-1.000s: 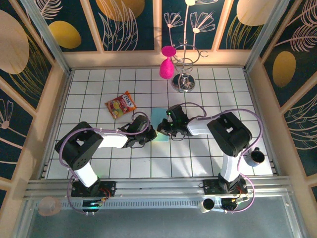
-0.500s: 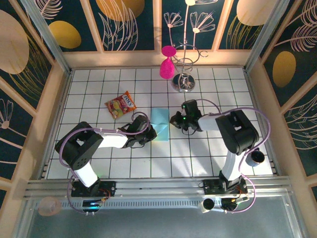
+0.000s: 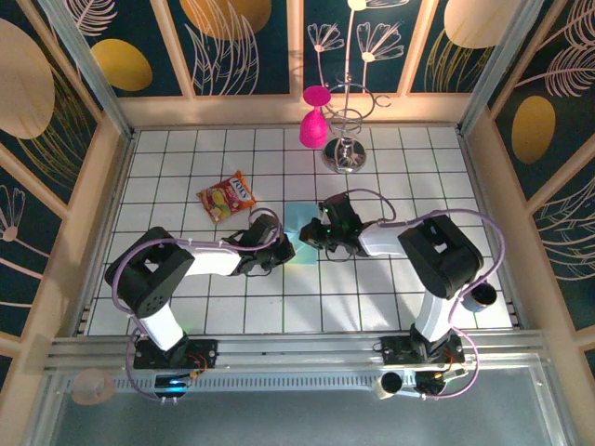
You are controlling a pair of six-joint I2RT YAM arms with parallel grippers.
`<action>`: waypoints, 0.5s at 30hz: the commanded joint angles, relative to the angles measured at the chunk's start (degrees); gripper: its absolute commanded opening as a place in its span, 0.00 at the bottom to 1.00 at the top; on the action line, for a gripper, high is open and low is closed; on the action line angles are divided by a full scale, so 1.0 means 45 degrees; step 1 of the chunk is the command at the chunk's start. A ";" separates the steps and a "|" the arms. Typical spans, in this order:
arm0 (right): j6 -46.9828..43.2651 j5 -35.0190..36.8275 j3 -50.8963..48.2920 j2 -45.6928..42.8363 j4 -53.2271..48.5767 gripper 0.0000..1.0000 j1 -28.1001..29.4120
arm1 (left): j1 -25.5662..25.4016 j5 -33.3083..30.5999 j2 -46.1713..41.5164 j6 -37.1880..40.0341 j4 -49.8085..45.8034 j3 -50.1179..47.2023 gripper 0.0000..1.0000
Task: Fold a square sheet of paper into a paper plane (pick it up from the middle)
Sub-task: Fold the triangle a second time at the center of the table.
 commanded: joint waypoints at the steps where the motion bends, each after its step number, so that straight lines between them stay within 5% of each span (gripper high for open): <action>1: 0.0299 -0.0291 0.0149 0.0447 0.0122 0.00 0.0042 | -0.0023 0.0178 0.0347 0.0344 -0.1207 0.0047 0.00; 15: -0.0675 0.0601 0.0748 0.1586 -0.2815 0.00 -0.0632 | -0.0024 0.0704 -0.0401 0.3379 -0.3375 -0.0376 0.00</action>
